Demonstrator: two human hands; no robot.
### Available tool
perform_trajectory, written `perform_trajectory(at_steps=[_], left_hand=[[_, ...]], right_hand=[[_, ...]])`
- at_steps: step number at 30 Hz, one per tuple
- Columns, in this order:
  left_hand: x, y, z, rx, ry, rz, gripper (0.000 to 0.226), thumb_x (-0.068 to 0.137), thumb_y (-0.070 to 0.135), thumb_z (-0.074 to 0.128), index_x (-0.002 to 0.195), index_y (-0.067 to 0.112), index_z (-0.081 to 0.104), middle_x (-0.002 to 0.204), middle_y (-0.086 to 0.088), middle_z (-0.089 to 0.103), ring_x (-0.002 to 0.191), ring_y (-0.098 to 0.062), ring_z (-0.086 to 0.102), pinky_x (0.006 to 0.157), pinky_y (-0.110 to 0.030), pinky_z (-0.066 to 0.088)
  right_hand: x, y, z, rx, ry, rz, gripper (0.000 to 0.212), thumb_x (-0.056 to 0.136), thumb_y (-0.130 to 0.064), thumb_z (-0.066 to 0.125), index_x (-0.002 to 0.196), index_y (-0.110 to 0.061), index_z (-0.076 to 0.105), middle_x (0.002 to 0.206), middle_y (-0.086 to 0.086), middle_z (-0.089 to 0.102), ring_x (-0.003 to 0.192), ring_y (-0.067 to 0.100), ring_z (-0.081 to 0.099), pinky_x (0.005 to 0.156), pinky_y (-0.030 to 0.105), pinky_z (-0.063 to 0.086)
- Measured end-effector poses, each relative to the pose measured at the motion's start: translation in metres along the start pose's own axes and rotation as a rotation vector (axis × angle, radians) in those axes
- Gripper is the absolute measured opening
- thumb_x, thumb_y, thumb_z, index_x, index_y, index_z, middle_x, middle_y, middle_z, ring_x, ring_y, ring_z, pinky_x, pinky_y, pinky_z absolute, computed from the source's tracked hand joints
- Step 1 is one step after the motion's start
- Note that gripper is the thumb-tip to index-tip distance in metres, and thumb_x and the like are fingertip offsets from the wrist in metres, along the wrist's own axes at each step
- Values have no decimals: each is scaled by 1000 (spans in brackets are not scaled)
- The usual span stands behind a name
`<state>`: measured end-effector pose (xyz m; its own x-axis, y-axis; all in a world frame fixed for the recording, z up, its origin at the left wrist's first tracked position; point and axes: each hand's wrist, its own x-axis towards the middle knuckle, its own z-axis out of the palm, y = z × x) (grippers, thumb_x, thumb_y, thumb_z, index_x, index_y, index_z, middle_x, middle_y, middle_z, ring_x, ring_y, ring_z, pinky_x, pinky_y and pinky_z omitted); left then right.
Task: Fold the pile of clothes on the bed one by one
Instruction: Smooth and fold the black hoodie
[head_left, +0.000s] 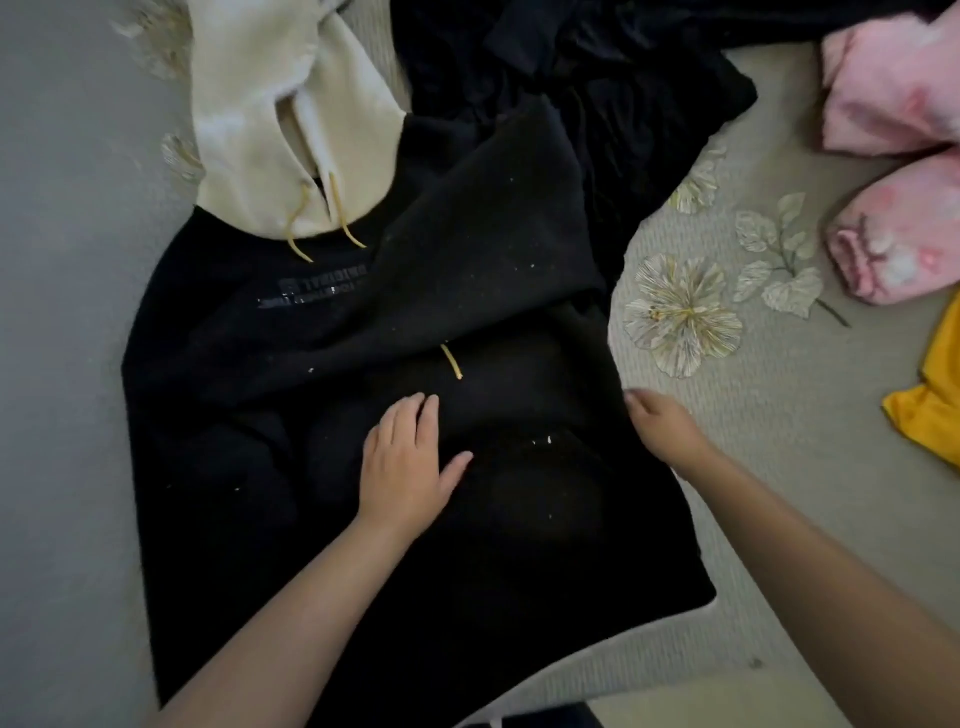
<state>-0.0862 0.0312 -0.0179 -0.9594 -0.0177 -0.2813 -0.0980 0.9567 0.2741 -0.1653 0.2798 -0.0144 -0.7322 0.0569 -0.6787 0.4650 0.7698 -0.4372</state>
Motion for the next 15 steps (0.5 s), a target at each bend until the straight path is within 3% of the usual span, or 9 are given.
perform_trajectory(at_steps=[2, 4, 7, 9, 11, 13, 15], left_hand=[[0, 8, 11, 27, -208, -154, 50, 88, 36, 57, 127, 5, 49, 124, -11, 52, 115, -27, 49, 93, -37, 42], [3, 4, 16, 56, -200, -191, 31, 94, 29, 46, 112, 7, 58, 111, -9, 58, 104, -25, 52, 83, -35, 42], [3, -3, 4, 66, -85, 11, 13, 82, 8, 65, 74, -2, 66, 70, -16, 62, 65, -33, 61, 57, -39, 46], [-3, -5, -14, 201, 0, 181, 21, 63, 0, 80, 54, 0, 61, 48, -12, 54, 41, -28, 53, 41, -30, 41], [-10, -10, -36, 326, 40, 247, 28, 53, -3, 84, 46, 2, 57, 41, -10, 49, 34, -25, 48, 39, -23, 32], [-15, -21, -52, 412, 35, 237, 28, 52, -5, 83, 46, 1, 57, 41, -10, 50, 35, -25, 49, 42, -24, 30], [-18, -30, -67, 535, -90, 145, 14, 71, 0, 73, 61, 3, 64, 57, -9, 59, 54, -28, 58, 53, -31, 36]], right_hand=[[-20, 19, 3, 31, -136, 28, 27, 95, -13, 46, 116, -7, 61, 111, 10, 64, 99, 18, 58, 87, 25, 42], [-32, 27, 5, 44, -209, -10, 24, 93, -15, 52, 113, -9, 62, 104, 7, 66, 91, 14, 60, 80, 21, 44], [-36, 26, 13, -110, -227, -100, 22, 91, -19, 55, 102, -3, 65, 82, 8, 61, 77, 15, 54, 60, 19, 35], [-37, 22, 20, -175, -162, -125, 22, 90, -17, 55, 96, 3, 63, 77, 10, 56, 74, 18, 51, 58, 23, 28], [-39, 21, 18, -187, -13, -76, 20, 90, -16, 54, 95, 1, 62, 85, 17, 61, 82, 27, 57, 64, 26, 34], [-41, 25, 7, -161, 173, 9, 19, 90, -16, 52, 95, 0, 60, 93, 21, 64, 92, 34, 59, 73, 32, 41], [-43, 30, -6, -101, 276, 65, 18, 90, -15, 52, 93, 2, 59, 92, 23, 64, 92, 35, 58, 71, 32, 39]])
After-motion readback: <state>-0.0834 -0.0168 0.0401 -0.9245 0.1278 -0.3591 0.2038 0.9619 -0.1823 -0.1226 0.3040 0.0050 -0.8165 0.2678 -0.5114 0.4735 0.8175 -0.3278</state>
